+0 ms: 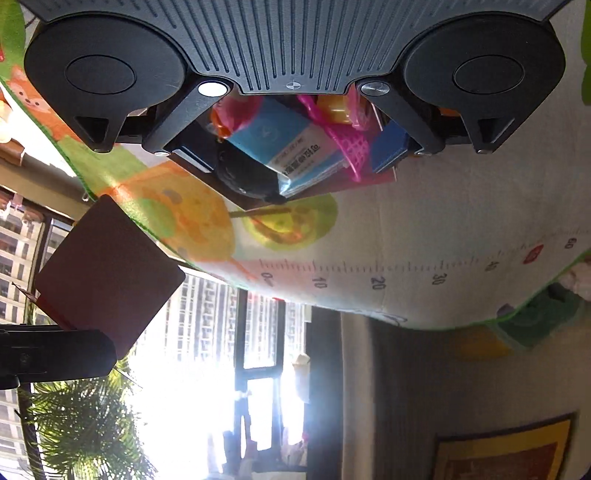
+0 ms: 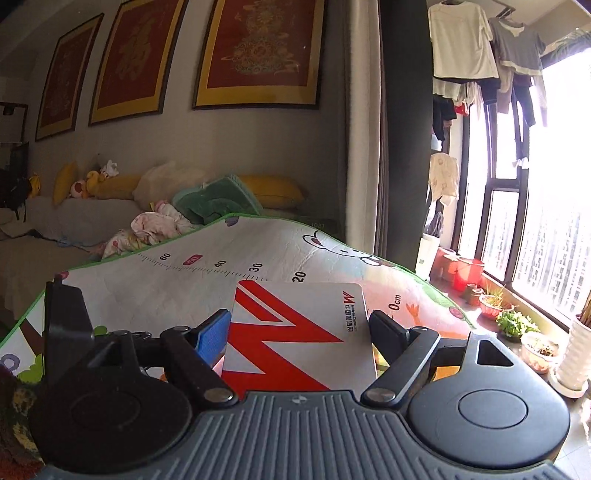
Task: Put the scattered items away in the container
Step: 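Release the cow into the box with the left tool while the right tool drops the card in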
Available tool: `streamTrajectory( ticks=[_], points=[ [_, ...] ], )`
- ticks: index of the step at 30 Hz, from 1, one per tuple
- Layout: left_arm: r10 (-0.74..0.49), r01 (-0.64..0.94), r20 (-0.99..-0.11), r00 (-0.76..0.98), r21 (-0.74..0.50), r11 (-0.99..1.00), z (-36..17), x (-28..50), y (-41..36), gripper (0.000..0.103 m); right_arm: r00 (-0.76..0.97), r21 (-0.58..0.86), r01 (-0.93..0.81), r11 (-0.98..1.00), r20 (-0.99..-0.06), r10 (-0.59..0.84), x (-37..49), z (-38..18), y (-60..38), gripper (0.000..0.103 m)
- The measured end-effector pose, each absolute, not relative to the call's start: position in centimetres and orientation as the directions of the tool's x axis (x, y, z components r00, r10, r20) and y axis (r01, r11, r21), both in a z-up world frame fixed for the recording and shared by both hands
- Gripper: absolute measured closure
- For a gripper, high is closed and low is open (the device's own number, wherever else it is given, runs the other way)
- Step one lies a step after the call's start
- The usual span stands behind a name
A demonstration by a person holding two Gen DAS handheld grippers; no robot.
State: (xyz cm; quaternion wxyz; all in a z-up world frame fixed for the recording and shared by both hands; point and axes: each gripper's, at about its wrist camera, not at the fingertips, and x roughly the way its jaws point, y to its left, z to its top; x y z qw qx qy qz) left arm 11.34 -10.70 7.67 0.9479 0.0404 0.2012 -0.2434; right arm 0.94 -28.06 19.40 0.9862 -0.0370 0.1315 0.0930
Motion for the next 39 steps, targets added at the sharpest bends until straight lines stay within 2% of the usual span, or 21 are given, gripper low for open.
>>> streamTrajectory(
  ticks=[9,13,18,20,22,24,26,29,32,34,36,39],
  points=[
    [-0.416,0.502,-0.524,0.743,0.027,0.864,4.0,8.1,-6.8,0.003,0.822,0.264,-0.217,0.940,-0.471,0.322,10.1,14.0,-29.8,0.021],
    [-0.421,0.502,-0.534,0.733,0.007,0.865,3.4,7.8,-6.7,0.001,0.783,0.238,-0.146,0.960,-0.566,0.259,11.9,10.4,-30.2,0.020],
    [-0.456,0.511,-0.525,0.719,-0.045,0.858,3.3,7.5,-7.0,0.001,0.821,0.215,-0.133,0.968,-0.522,0.229,10.3,10.7,-31.5,0.021],
    [-0.468,0.517,-0.517,0.716,-0.056,0.854,3.4,7.4,-7.2,0.001,0.823,0.212,-0.134,0.968,-0.520,0.228,10.3,10.8,-31.5,0.032],
    [-0.477,0.523,-0.507,0.718,-0.057,0.850,3.7,7.2,-7.7,0.001,0.776,0.247,-0.147,0.958,-0.571,0.267,11.1,9.9,-31.0,0.055],
    [-0.481,0.529,-0.498,0.721,-0.051,0.847,3.8,6.9,-8.0,0.000,0.717,0.299,-0.143,0.944,-0.626,0.307,12.0,8.1,-30.5,0.064],
    [-0.483,0.535,-0.497,0.721,-0.044,0.844,3.9,6.6,-8.2,0.000,0.660,0.333,-0.129,0.934,-0.674,0.332,12.7,6.0,-30.0,0.067],
    [-0.476,0.535,-0.501,0.723,-0.029,0.844,3.8,6.4,-8.3,0.000,0.691,0.282,-0.151,0.948,-0.655,0.305,11.7,6.0,-29.6,0.067],
    [-0.468,0.526,-0.511,0.721,-0.038,0.850,3.5,7.0,-8.4,0.000,0.780,0.292,-0.141,0.946,-0.556,0.287,9.7,8.2,-31.4,0.061],
    [-0.464,0.516,-0.518,0.719,-0.051,0.855,3.3,7.4,-8.5,0.000,0.826,0.250,-0.057,0.967,-0.532,0.186,9.4,8.5,-32.5,0.036],
    [-0.471,0.517,-0.524,0.710,-0.067,0.854,3.1,7.7,-8.7,0.000,0.813,0.258,0.004,0.966,-0.563,0.147,10.0,7.7,-33.7,0.032],
    [-0.507,0.542,-0.529,0.681,-0.102,0.834,3.1,8.0,-8.9,0.000,0.756,0.379,0.017,0.925,-0.611,0.236,10.8,5.7,-35.3,0.032]
  ],
)
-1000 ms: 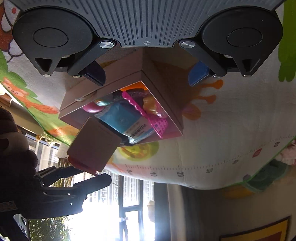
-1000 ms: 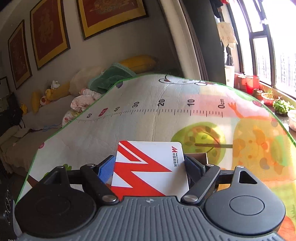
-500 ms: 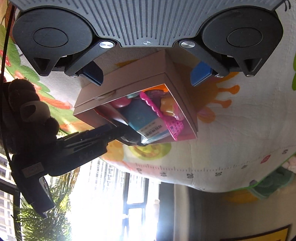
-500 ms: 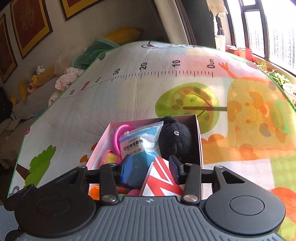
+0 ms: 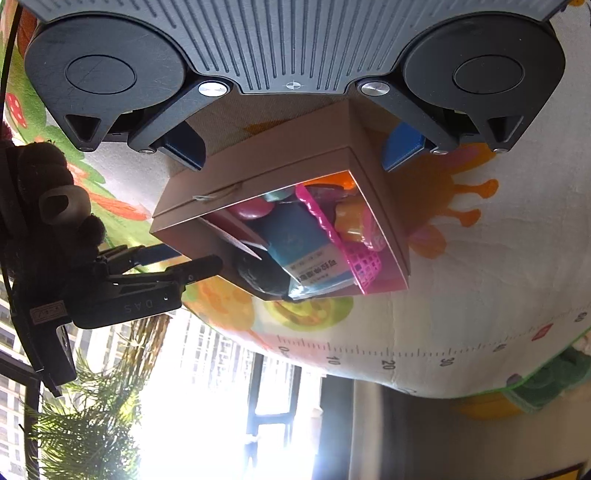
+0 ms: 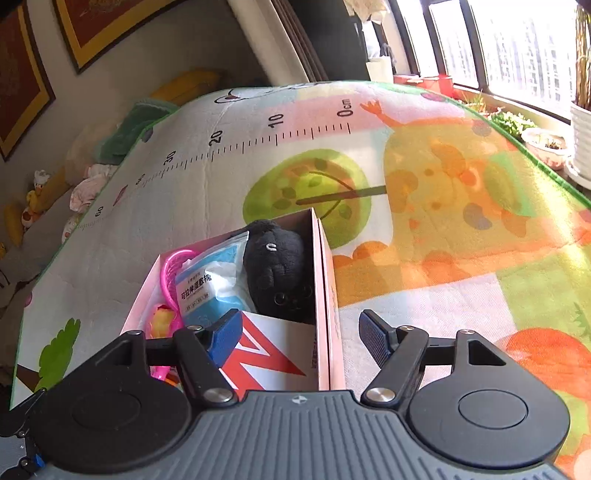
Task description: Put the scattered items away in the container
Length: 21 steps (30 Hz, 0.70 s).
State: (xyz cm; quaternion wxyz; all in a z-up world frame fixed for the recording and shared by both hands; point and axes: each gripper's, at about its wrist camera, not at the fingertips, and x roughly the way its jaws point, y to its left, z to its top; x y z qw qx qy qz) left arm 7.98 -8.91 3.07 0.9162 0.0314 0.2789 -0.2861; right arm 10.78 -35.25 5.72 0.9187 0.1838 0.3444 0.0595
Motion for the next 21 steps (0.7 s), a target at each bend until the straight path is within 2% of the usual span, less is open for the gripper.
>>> streamTrajectory(
  ticks=[2,6,16,20,21],
  points=[
    [-0.520,0.555,-0.532,0.668,-0.109,0.825,3.1,8.1,-9.0,0.000,0.741,0.439,-0.018,0.898,-0.597,0.307,10.7,5.1,-35.2,0.032],
    [-0.523,0.553,-0.533,0.666,-0.117,0.825,3.2,8.2,-8.5,0.000,0.760,0.401,-0.053,0.914,-0.578,0.297,10.5,5.5,-33.5,0.027],
    [-0.388,0.426,-0.537,0.749,-0.058,0.903,3.6,8.9,-5.3,0.000,0.733,0.406,-0.149,0.902,-0.566,0.376,13.0,5.7,-28.1,0.026],
    [-0.304,0.355,-0.546,0.781,-0.013,0.935,3.3,8.1,-5.0,0.000,0.799,0.315,-0.147,0.938,-0.521,0.300,11.7,6.7,-27.1,0.024],
    [-0.289,0.336,-0.550,0.784,-0.015,0.942,3.1,7.7,-4.9,0.000,0.817,0.277,-0.132,0.952,-0.513,0.262,10.8,7.0,-27.1,0.016]
  ],
)
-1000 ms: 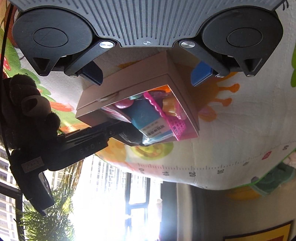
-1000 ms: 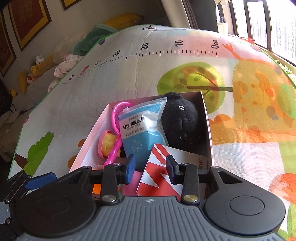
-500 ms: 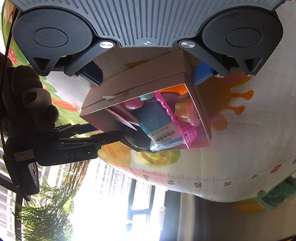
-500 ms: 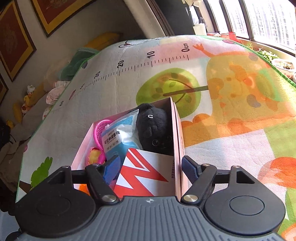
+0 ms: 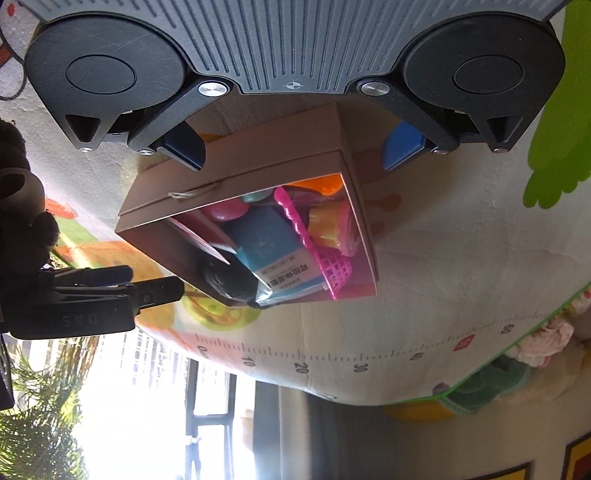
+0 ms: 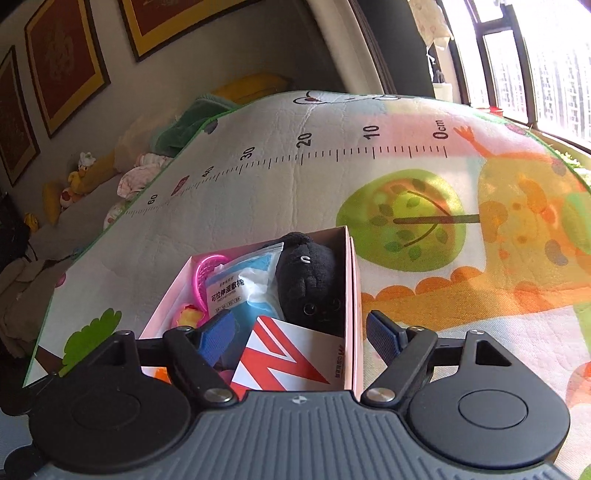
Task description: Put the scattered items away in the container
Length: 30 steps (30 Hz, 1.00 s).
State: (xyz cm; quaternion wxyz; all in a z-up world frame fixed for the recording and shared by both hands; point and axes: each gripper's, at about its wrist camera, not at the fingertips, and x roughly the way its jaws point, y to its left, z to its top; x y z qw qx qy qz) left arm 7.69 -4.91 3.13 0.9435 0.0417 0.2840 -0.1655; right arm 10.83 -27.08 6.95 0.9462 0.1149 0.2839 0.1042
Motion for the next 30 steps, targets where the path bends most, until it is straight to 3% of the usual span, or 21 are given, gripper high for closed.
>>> streamTrajectory(
  ticks=[1,3,7,14,19,30],
  points=[
    [-0.277,0.322,-0.557,0.783,-0.019,0.947,2.9,7.3,-4.8,0.000,0.832,0.249,-0.120,0.961,-0.504,0.234,9.8,7.1,-27.2,0.007],
    [-0.248,0.307,-0.574,0.781,0.007,0.952,2.4,6.6,-5.0,0.000,0.854,0.205,-0.095,0.974,-0.487,0.186,7.4,7.2,-27.3,0.000],
    [-0.167,0.258,-0.574,0.802,0.081,0.963,1.2,5.7,-5.9,0.000,0.830,0.114,-0.096,0.989,-0.540,0.142,3.5,5.0,-26.2,0.000],
    [-0.116,0.179,-0.640,0.759,0.033,0.983,-0.4,6.8,-5.8,0.000,0.719,0.002,-0.089,0.996,-0.692,0.066,3.4,0.1,-23.9,0.000],
    [-0.107,0.157,-0.644,0.758,0.021,0.987,-0.5,7.1,-5.8,0.000,0.742,0.016,0.013,1.000,-0.671,0.000,4.8,-0.3,-24.2,0.000],
    [-0.116,0.158,-0.644,0.756,0.006,0.987,-0.6,7.2,-5.6,0.000,0.767,0.010,0.056,0.998,-0.641,-0.037,4.3,-0.6,-23.9,0.000]
  ],
)
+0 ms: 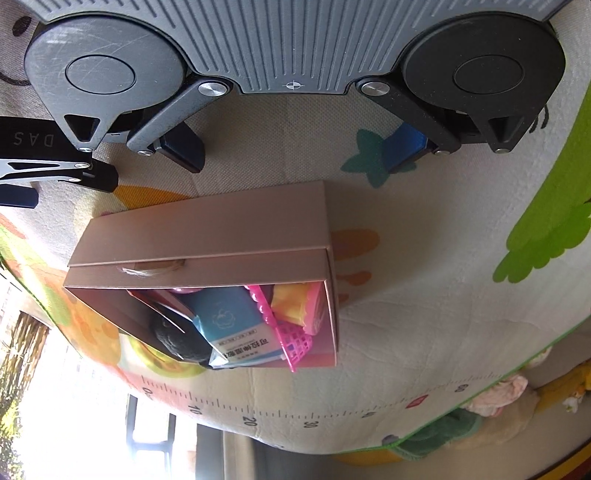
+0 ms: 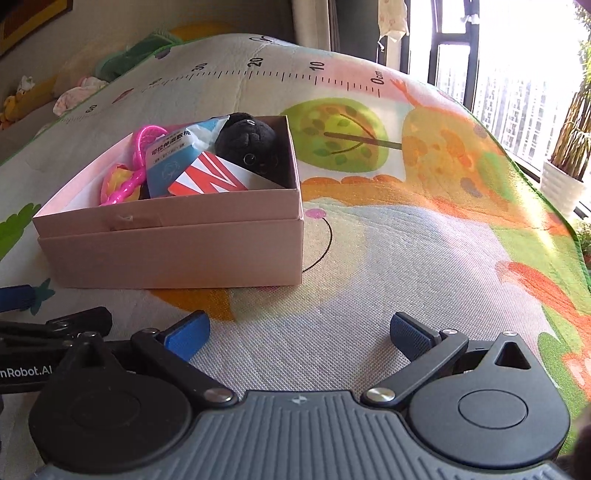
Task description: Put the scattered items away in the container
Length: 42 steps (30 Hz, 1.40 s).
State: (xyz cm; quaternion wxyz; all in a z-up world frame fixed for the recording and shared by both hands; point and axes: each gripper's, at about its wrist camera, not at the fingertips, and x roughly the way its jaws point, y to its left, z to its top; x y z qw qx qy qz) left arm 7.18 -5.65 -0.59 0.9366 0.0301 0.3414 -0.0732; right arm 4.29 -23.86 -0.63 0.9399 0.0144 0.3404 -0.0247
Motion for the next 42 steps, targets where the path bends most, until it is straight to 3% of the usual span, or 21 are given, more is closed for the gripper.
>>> streamTrajectory(
  ticks=[42],
  points=[
    [-0.106,0.144,-0.641,0.760,0.006,0.990,-0.61,7.46,-6.04,0.000,0.770,0.016,0.055,0.998,-0.637,-0.032,4.25,-0.94,-24.15,0.000]
  ],
)
